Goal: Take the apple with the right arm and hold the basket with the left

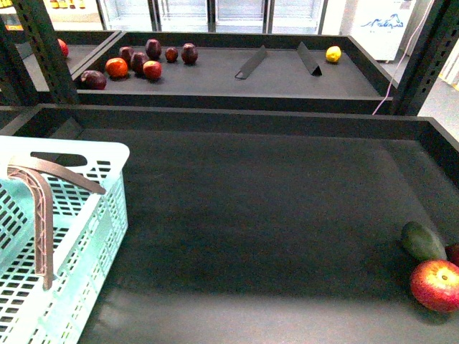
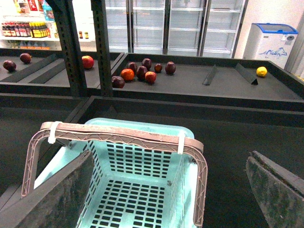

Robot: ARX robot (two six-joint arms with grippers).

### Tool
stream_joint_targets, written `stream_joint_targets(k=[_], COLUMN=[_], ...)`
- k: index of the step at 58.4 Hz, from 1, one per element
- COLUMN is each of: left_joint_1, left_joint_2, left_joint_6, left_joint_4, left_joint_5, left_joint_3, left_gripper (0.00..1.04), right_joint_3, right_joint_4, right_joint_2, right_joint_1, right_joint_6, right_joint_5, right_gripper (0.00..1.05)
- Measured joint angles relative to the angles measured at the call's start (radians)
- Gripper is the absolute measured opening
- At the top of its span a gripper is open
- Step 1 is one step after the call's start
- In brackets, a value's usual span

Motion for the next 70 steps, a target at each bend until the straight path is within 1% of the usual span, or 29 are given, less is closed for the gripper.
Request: stream_joint_targets(k=[35,37,39,40,42,47,52,56,61,66,70], left_joint_1=[0.0,-0.011,-0.014,-0.014,-0.013,-0.008,0.02,0.054,0.109,0.142,0.165], left_joint_2=[0.002,0.05,0.105,0.142,0.193,0.327,0.48,0.627,0.892,1.104,1.313], left_joint_6=[0.0,-0.068,-0.117,-0.148,-0.182,-0.279,-0.375,-0.452,-0.618,-0.769,-0.911], left_joint_4=[-0.002,-0.111,-0.18,-0.206,-0.21,-0.134,-0.011,0.098,0.27,0.384,0.432], left_joint_5=[-0.003,-0.05,-0.067,-0.067,-0.061,-0.027,0.039,0.105,0.188,0.219,0.208], left_joint_3=[0.0,0.038,0.068,0.083,0.094,0.124,0.18,0.23,0.307,0.363,0.423], left_gripper=[0.98,0.98,0.98,0.98,0.98,0.98,0.98,0.98,0.98,0.98,0.98], right_joint_3=[0.0,0.0,0.0,0.0,0.0,0.0,0.0,0.0,0.0,0.0,0.0], right_joint_4=[0.0,0.0,0.0,0.0,0.0,0.0,0.0,0.0,0.0,0.0,0.0], right_joint_2=[0.0,0.0,0.0,0.0,-0.001,-0.001,-0.001,-0.001,-0.001,-0.001,-0.001], right_joint_1=[0.0,0.0,0.0,0.0,0.0,0.0,0.0,0.0,0.0,0.0,0.0], right_joint_6=[0.0,0.0,0.0,0.0,0.0,0.0,0.0,0.0,0.0,0.0,0.0], right_joint_5=[0.0,0.0,0.0,0.0,0.0,0.0,0.0,0.0,0.0,0.0,0.0], right_gripper=[0.96,0.96,0.96,0.96,0.96,0.96,0.96,0.96,0.96,0.96,0.96])
